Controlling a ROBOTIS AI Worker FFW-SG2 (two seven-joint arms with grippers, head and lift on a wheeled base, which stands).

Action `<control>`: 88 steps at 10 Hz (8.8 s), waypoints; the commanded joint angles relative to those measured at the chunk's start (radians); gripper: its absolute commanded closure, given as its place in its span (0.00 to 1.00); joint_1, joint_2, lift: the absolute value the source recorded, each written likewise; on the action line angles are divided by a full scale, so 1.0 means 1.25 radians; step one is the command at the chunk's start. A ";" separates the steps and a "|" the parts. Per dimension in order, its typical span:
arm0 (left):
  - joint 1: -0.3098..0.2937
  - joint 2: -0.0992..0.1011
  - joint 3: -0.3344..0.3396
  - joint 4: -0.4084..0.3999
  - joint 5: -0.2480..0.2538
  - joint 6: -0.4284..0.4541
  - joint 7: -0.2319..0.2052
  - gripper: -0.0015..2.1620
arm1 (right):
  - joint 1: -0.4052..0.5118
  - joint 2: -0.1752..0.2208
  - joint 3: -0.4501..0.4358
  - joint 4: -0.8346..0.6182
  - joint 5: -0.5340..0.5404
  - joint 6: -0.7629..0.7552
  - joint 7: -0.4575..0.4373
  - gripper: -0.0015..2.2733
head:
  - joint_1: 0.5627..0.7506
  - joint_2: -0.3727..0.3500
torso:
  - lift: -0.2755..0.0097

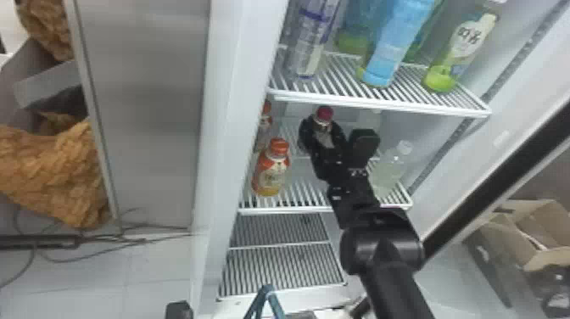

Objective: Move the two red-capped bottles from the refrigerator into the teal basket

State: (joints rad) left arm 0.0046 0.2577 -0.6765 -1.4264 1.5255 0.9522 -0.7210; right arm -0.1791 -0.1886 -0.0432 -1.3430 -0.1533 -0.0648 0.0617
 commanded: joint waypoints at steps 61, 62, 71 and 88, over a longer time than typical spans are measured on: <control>0.002 0.000 0.056 0.001 -0.053 -0.010 0.002 0.50 | 0.683 0.072 -0.190 -0.868 -0.125 0.297 0.132 0.14 | 0.70 0.03 | 0.17; 0.002 0.000 0.055 0.001 -0.051 -0.010 0.002 0.50 | 0.677 0.075 -0.176 -0.815 -0.113 0.195 0.122 0.14 | 0.70 0.03 | 0.17; 0.002 -0.001 0.040 0.001 -0.041 -0.010 0.002 0.50 | 0.671 0.076 -0.141 -0.649 -0.086 -0.031 0.118 0.14 | 0.70 0.03 | 0.17; 0.002 -0.001 0.027 0.001 -0.030 -0.012 0.001 0.50 | 0.673 0.071 -0.135 -0.645 -0.077 -0.046 0.102 0.05 | 0.70 0.03 | 0.17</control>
State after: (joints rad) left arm 0.0073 0.2566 -0.6420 -1.4247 1.4870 0.9382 -0.7190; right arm 0.6608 -0.0986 -0.2114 -2.1487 -0.2496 -0.1228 0.1889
